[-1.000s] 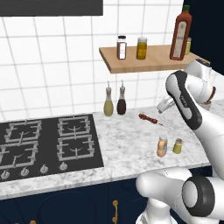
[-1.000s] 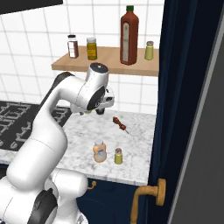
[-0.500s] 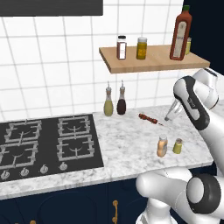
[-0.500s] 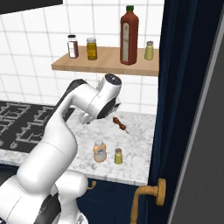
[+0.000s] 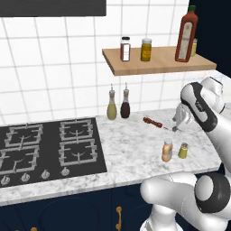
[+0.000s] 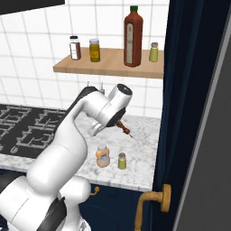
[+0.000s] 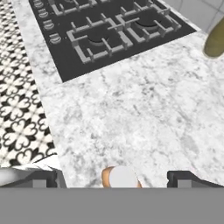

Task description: Put the shaker and condiment bottle from the counter next to their counterparts in the cabinet.

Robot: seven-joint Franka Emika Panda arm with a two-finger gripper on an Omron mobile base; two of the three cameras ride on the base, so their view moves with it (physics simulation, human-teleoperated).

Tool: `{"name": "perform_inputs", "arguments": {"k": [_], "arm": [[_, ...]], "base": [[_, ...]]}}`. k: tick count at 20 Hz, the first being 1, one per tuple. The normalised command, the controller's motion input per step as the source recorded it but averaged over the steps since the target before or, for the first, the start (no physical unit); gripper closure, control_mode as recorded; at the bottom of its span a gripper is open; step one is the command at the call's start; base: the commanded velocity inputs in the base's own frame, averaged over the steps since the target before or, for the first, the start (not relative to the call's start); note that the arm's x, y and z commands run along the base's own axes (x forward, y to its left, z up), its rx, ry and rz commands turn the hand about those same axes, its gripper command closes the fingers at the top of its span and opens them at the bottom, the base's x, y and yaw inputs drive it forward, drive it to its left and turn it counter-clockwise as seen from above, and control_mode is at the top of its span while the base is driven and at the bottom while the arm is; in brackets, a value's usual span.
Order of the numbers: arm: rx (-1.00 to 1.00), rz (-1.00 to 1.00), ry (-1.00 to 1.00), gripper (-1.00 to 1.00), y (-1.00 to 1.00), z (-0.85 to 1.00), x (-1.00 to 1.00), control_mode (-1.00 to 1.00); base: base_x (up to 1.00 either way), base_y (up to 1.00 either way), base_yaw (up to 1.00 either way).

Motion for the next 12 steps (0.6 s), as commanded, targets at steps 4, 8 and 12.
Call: {"name": "perform_inputs", "arguments": {"k": [4, 8, 12], "arm": [[0.00, 0.22, 0.00, -1.00, -0.08, -0.33, 0.00, -1.00], [0.01, 0.22, 0.00, -1.00, -0.13, -0.31, 0.00, -1.00], [0.01, 0.23, -0.01, -1.00, -0.16, -0.33, 0.00, -1.00]], "base": [[0.00, 0.00, 0.00], [0.00, 0.00, 0.00], [0.00, 0.00, 0.00]]}}
